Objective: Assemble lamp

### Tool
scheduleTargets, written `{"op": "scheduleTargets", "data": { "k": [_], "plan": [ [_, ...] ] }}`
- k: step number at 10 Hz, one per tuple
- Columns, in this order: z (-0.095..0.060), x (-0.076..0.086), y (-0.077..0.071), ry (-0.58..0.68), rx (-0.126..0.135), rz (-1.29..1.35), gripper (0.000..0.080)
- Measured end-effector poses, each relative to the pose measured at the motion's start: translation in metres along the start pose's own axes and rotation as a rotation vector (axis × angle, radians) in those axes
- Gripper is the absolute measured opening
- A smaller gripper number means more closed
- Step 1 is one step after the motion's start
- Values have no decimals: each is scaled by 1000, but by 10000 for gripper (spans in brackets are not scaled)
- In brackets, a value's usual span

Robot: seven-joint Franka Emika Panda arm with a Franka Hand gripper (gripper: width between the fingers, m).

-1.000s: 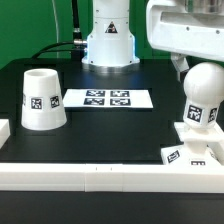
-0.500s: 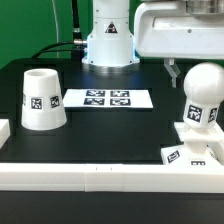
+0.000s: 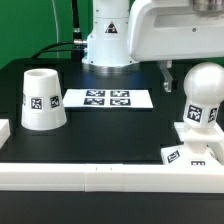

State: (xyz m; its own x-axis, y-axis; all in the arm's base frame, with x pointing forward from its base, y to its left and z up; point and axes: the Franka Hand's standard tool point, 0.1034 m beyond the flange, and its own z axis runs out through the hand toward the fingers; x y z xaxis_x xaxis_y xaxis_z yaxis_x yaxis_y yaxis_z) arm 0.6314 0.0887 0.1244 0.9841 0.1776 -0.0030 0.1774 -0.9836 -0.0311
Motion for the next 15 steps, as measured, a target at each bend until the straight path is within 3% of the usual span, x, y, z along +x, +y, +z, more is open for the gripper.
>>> {"op": "scheduleTargets", "data": {
  "k": [6,9,15],
  "plan": [
    [1,0,3,-3,-3,-422,698],
    [2,-1,2,-15,-28,-703,698],
    [6,0,-7,-43,-47,-1182,698]
  ]
}}
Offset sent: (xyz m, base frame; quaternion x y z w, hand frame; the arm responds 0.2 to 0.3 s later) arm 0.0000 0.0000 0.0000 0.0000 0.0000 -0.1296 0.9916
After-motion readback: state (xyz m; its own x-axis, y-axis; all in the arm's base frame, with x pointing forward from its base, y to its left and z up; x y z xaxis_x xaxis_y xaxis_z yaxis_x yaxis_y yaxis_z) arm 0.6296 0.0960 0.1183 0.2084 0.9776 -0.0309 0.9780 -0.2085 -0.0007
